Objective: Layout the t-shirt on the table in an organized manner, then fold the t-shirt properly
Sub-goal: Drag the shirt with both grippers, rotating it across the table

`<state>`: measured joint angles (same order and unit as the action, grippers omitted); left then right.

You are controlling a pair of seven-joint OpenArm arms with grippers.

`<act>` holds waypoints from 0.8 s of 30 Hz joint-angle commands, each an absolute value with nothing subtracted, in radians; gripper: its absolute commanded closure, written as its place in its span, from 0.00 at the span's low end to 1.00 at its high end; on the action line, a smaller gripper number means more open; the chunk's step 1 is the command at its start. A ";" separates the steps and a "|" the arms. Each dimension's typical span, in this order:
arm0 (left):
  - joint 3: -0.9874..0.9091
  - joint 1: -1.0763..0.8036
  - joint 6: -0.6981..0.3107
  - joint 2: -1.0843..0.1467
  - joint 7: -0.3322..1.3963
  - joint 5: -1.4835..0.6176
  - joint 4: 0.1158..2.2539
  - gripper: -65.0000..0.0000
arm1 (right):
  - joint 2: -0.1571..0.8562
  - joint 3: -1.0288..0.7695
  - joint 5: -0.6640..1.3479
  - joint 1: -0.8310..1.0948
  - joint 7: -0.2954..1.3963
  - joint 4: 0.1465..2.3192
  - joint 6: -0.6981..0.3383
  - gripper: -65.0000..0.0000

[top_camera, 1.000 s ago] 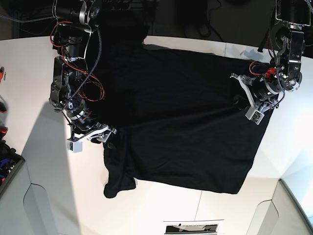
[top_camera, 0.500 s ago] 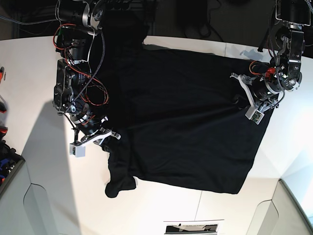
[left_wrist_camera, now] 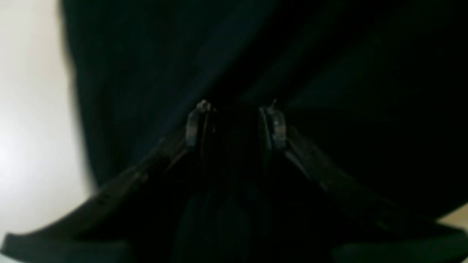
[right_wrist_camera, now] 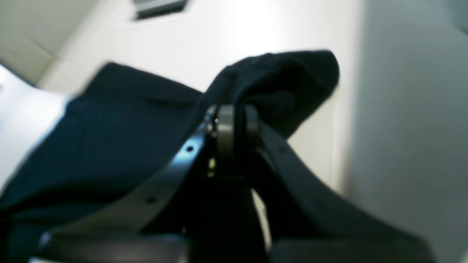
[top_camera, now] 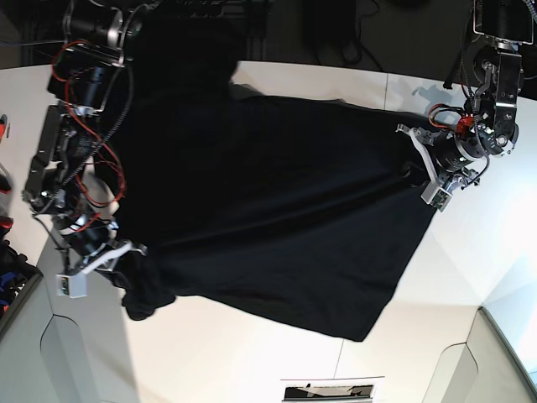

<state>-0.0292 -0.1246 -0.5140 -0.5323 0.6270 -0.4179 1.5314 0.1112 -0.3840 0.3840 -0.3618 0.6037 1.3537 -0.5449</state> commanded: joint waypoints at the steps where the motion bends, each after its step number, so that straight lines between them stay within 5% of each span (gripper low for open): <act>1: -0.037 -0.115 -0.521 -0.551 0.610 -0.422 1.544 0.64 | 0.144 -0.385 0.395 -0.383 0.577 1.370 -0.543 1.00; 4: -0.037 -0.114 -0.520 -0.551 0.609 -0.430 1.544 0.64 | 0.194 -0.385 0.396 -0.361 0.589 1.365 -0.542 0.95; 8: -0.037 -0.114 -0.520 -0.551 0.609 -0.430 1.544 0.64 | 0.210 -0.385 0.400 -0.320 0.592 1.364 -0.542 0.33; 24: -0.030 -0.120 -0.521 -0.495 0.625 -0.471 1.538 0.64 | 0.155 -0.484 0.592 -0.271 0.634 1.383 -0.551 0.31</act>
<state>-0.0280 -0.1291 -0.5137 -0.4816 0.6270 -0.4644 1.5311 0.1490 -0.4831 0.5713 -0.2470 0.6544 1.3632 -0.5354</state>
